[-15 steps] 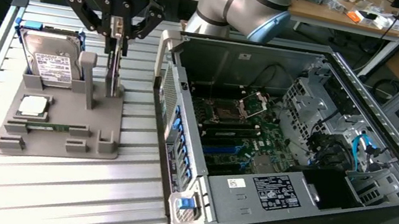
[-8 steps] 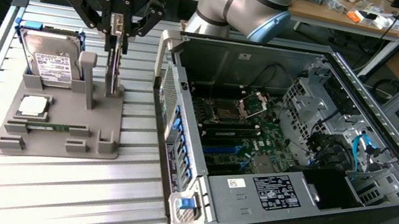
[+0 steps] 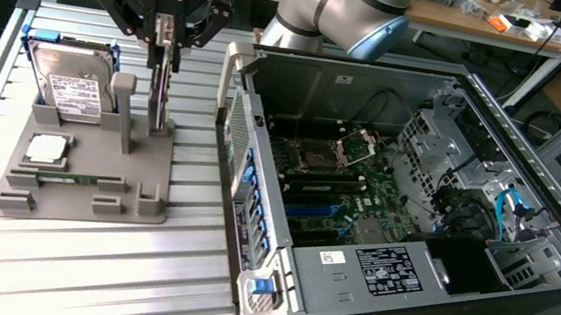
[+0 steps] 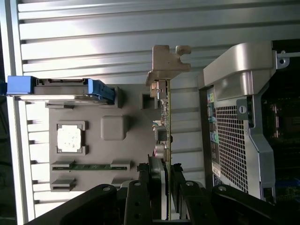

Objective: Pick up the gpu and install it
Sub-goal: 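Pick up the gpu and move the gpu toward the slot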

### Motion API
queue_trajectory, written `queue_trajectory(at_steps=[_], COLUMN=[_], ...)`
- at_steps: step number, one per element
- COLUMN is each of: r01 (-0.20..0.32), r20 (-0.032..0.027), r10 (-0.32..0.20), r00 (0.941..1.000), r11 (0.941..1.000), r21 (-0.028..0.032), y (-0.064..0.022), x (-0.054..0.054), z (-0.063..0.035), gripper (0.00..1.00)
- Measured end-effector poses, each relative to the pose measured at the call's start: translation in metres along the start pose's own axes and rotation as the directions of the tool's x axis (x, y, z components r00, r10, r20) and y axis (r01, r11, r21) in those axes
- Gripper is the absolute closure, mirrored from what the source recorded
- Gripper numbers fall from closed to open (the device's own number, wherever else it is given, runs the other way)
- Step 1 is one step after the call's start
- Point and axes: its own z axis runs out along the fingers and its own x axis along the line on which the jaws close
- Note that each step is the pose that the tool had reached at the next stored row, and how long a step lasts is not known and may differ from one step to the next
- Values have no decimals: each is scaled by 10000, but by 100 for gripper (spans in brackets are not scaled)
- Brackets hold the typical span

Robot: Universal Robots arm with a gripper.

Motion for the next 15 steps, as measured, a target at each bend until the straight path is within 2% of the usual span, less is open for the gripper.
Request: queue_trajectory(at_steps=[15], r01=[0], r20=[-1], r10=[0], r00=[10000], r11=[10000], r21=[-3], y=[4], x=[-1], z=[-70], gripper=[70])
